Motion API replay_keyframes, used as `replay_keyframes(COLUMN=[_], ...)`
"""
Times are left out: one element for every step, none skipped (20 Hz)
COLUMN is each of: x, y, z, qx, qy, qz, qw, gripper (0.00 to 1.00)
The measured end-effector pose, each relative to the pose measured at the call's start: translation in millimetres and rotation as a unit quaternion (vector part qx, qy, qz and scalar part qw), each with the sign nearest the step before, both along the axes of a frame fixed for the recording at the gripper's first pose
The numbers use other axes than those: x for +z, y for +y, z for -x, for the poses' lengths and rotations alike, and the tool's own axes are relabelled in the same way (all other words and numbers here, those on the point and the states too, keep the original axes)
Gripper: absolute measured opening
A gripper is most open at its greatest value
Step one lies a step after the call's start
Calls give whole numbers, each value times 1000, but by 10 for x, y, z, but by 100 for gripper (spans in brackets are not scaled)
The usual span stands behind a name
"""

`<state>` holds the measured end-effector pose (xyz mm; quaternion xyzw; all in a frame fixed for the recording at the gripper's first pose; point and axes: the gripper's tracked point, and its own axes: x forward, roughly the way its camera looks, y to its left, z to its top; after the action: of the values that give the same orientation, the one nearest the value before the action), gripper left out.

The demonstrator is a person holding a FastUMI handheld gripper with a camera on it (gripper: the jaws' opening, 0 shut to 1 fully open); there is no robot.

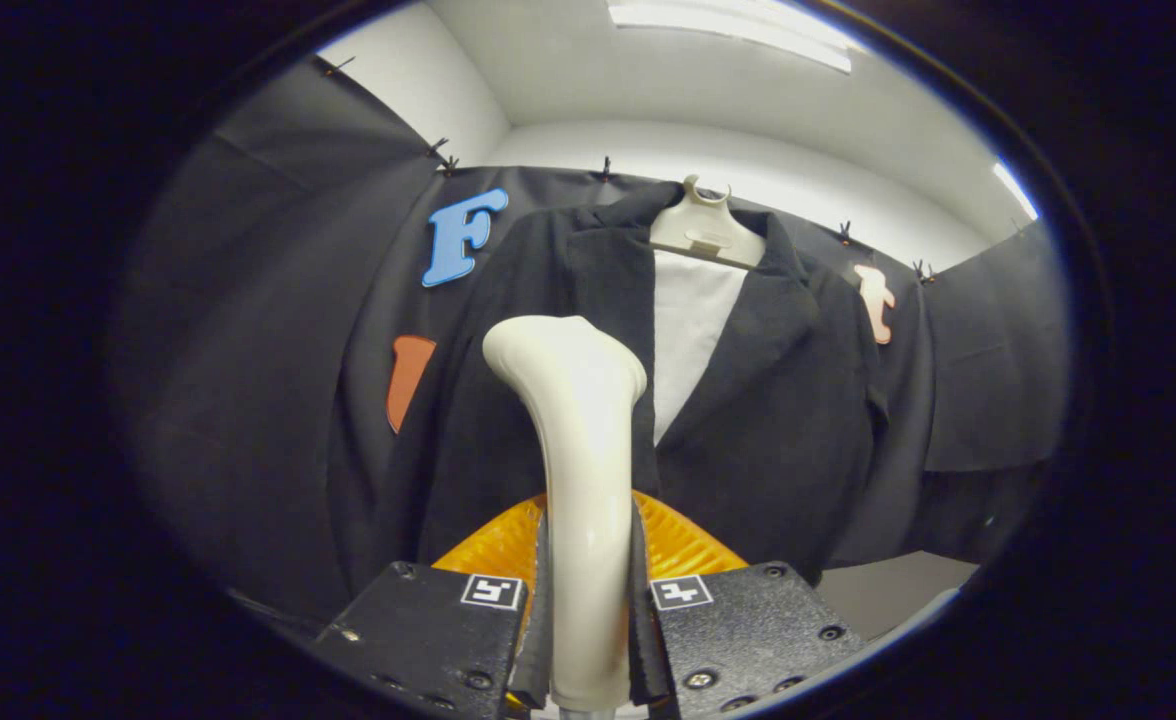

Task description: Iron the clothes twice with a garment steamer, once on the left side and once on the right side.

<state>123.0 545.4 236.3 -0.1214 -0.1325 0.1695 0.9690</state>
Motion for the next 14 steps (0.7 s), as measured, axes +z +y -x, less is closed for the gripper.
replay_keyframes(x=[-71,-125,-175,-245,-321,-409,-475,-567,-653,-797,-881,-973,-1034,-1126], y=[-13,-42,-64,-86,-97,-122,-126,-143,-141,-153,-171,-181,-185,-182], z=[27,56,75,75,82,100,110,127,130,101,131,130,148,169], qx=[0,1,1,-2,-4,-5,-5,-3,-3,-4,-8,-14,-15,-13], qy=[5,9,12,16,20,24,28,32,39,63,74,76,81,96], qz=[2,4,6,11,16,22,27,32,37,43,46,54,63,64], qw=[1000,1000,1000,1000,1000,999,999,999,999,997,996,996,995,993], gripper=[33,33,33,33,33,33,34,33,33,33,33,33,34,33])
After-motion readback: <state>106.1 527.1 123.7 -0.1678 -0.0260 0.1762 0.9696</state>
